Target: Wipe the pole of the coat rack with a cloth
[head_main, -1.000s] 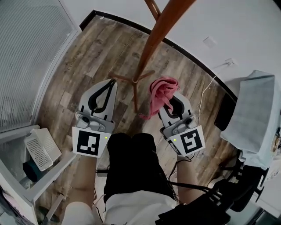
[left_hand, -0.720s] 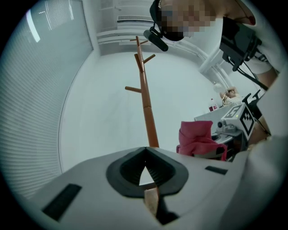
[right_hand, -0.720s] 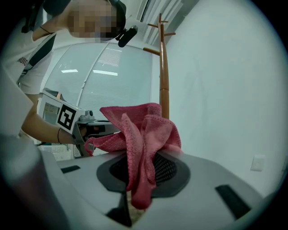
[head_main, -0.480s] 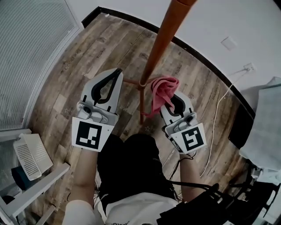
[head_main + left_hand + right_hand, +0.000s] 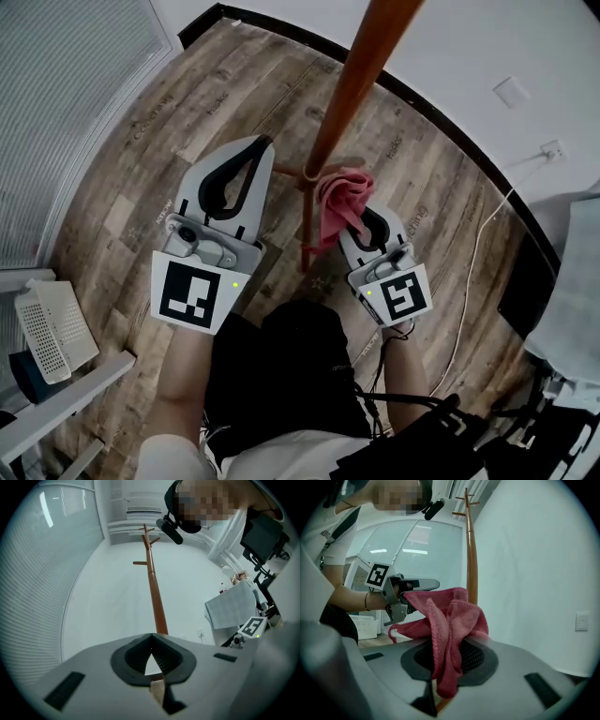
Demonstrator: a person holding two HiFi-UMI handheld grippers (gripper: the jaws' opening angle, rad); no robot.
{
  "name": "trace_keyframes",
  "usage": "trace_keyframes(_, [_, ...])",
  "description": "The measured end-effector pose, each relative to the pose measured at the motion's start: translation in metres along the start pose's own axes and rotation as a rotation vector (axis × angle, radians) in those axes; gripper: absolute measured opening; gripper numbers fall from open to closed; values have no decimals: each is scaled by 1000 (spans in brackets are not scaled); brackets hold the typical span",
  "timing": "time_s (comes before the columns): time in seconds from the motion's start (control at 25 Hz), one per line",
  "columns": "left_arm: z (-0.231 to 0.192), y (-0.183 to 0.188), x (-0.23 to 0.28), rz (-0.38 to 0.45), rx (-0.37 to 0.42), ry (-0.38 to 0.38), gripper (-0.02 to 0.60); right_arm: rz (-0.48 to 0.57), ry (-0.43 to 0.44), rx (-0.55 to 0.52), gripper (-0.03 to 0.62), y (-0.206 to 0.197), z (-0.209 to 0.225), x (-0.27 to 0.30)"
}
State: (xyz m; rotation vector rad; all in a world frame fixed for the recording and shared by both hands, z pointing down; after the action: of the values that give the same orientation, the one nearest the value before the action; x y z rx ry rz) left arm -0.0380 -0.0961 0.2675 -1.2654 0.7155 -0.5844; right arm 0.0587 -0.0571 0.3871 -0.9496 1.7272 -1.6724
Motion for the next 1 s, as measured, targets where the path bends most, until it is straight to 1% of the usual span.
trace_keyframes(0.16, [9, -13, -1, -27, 16, -20, 14, -18, 3, 59, 94, -23, 4, 7])
trace_keyframes(0.28, [15, -26, -5, -61, 55, -20, 14, -41, -3, 56, 94, -39, 5, 10])
trace_keyframes(0.36, [20, -34, -5, -72, 73, -34, 14, -58, -16, 43, 94, -48, 7, 12])
trace_keyframes(0.52, [29, -52, -1, -91, 36, -73, 14, -91, -6, 31, 94, -68, 3, 17])
trace_keyframes(0.68, [26, -60, -1, -85, -56, -63, 14, -128, 5, 29, 94, -88, 2, 21])
trace_keyframes(0.8, [24, -59, -1, -78, -49, -63, 14, -153, 13, 27, 94, -104, 1, 26])
trace_keyframes(1.0, [20, -59, -7, -94, -42, -42, 14, -189, 10, 35, 94, -127, -4, 34])
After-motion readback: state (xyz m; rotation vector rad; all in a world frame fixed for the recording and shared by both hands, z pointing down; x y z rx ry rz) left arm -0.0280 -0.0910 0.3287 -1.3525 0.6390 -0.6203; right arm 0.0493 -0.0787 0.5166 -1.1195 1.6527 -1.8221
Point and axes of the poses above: the fingertips, and each gripper's own axes: x forward along the fingers, z to its right, y out of its top, the point moved 1 cm from there along -x, backward along the fingers
